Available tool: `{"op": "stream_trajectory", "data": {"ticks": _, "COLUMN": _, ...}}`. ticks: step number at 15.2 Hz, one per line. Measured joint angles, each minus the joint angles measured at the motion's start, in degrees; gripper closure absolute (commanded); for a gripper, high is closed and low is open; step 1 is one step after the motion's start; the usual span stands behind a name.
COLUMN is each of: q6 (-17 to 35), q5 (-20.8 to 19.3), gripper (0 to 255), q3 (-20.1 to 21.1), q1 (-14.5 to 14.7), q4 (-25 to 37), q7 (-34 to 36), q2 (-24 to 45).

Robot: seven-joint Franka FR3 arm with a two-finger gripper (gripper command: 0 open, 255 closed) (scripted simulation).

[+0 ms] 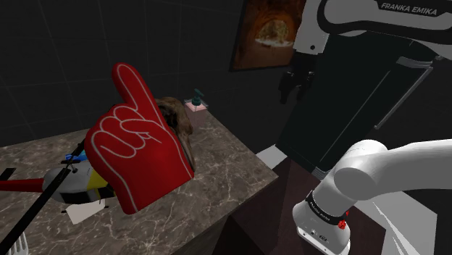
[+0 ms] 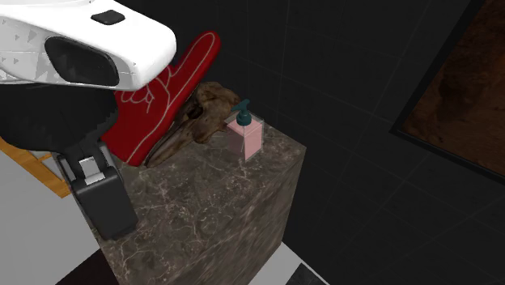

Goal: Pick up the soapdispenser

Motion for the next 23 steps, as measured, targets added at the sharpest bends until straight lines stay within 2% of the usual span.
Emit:
{"op": "stream_trajectory", "data": {"ticks": 3, "q6": 1.7, "q5": 0.35, "gripper": 0, "q3": 0.51, "q1": 0.26, "q4": 0.98, "q7": 0.41, "q2": 2.39}}
{"op": "stream_trajectory", "data": {"ticks": 9, "q6": 10.6, "q5": 1.39, "gripper": 0, "q3": 2.72, "q1": 1.28, "q4": 4.29, "q7": 2.17, "q2": 13.13}}
{"op": "stream_trajectory", "data": {"ticks": 15, "q6": 16.98, "q5": 1.42, "gripper": 0, "q3": 4.65, "q1": 2.04, "q4": 11.22, "q7": 3.93, "q2": 24.88}}
{"op": "stream_trajectory", "data": {"ticks": 23, "q6": 21.5, "q5": -0.31, "gripper": 0, "q3": 6.78, "q1": 3.17, "q4": 26.04, "q7": 6.91, "q2": 42.18}}
